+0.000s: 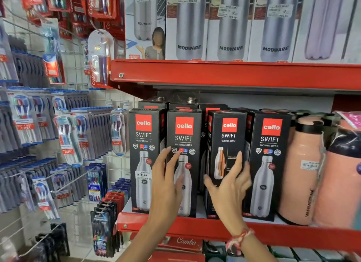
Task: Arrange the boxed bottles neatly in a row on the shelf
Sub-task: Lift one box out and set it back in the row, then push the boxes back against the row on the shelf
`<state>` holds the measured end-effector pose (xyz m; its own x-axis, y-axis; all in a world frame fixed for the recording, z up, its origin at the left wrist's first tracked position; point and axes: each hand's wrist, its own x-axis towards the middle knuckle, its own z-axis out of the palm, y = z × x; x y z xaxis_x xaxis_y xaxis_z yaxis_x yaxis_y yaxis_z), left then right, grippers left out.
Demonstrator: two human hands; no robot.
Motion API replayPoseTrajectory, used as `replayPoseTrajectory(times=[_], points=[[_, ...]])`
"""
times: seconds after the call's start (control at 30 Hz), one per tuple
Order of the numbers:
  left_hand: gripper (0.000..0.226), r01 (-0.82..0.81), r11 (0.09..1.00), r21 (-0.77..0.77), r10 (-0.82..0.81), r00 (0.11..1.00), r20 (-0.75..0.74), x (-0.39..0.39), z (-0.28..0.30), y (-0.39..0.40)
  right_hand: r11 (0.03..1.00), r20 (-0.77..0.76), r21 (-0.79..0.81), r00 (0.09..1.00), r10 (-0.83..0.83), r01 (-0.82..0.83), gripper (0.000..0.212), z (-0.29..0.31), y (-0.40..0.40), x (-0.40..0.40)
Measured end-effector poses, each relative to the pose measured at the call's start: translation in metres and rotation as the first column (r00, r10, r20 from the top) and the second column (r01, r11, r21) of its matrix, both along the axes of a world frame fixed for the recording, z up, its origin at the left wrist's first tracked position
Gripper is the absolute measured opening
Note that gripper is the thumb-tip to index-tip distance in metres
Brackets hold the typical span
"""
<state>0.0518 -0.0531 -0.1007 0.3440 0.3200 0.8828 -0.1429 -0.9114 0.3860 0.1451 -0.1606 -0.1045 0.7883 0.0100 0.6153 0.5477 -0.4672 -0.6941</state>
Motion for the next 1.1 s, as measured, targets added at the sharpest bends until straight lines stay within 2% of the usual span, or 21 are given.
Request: replayPoseTrajectory(times=[0.07, 0.2, 0.33, 0.43, 0.53, 0.63, 0.7, 0.87, 0.97, 1.1], points=[[0.046, 0.035, 0.999, 0.003, -0.035, 0.999, -0.009, 0.001, 0.003, -0.008, 0.996, -0.096, -0.037, 0.992, 0.08, -0.084, 0.118, -0.006, -0.001, 0.002], [0.046, 0.139, 0.986, -0.087, -0.145, 0.987, -0.068, 0.001, 0.002, -0.017, 0.992, -0.048, 0.022, 0.991, 0.128, -0.127, 0.119, -0.008, -0.01, 0.012], [0.048, 0.232, 0.959, -0.164, -0.253, 0.96, -0.12, 0.003, 0.008, -0.026, 0.939, 0.065, 0.072, 0.941, 0.331, -0.335, 0.12, 0.002, -0.039, 0.022], [0.061, 0.238, 0.961, -0.14, -0.266, 0.933, -0.241, 0.009, 0.018, -0.036, 0.875, 0.126, 0.059, 0.873, 0.471, -0.48, 0.12, 0.02, -0.066, 0.023], [0.079, 0.263, 0.95, -0.165, -0.303, 0.905, -0.299, 0.012, 0.025, -0.05, 0.779, 0.089, 0.079, 0.782, 0.616, -0.623, 0.118, 0.036, -0.095, 0.017], [0.093, 0.393, 0.858, -0.33, -0.489, 0.822, -0.292, 0.013, 0.024, -0.06, 0.703, -0.018, 0.104, 0.705, 0.709, -0.704, 0.112, 0.041, -0.12, 0.011], [0.1, 0.439, 0.813, -0.384, -0.55, 0.794, -0.259, 0.014, 0.021, -0.064, 0.675, -0.065, 0.076, 0.671, 0.738, -0.734, 0.108, 0.041, -0.128, 0.014], [0.106, 0.3, 0.887, -0.35, -0.382, 0.903, -0.195, 0.039, 0.013, -0.075, 0.58, -0.184, 0.123, 0.555, 0.811, -0.806, 0.106, 0.05, -0.121, 0.031], [0.107, 0.19, 0.921, -0.34, -0.27, 0.941, -0.202, 0.053, 0.01, -0.077, 0.579, -0.193, 0.101, 0.555, 0.809, -0.809, 0.107, 0.049, -0.1, 0.039], [0.104, 0.103, 0.928, -0.357, -0.195, 0.954, -0.23, 0.065, 0.0, -0.078, 0.606, -0.199, 0.24, 0.573, 0.795, -0.758, 0.093, 0.035, -0.076, 0.046]])
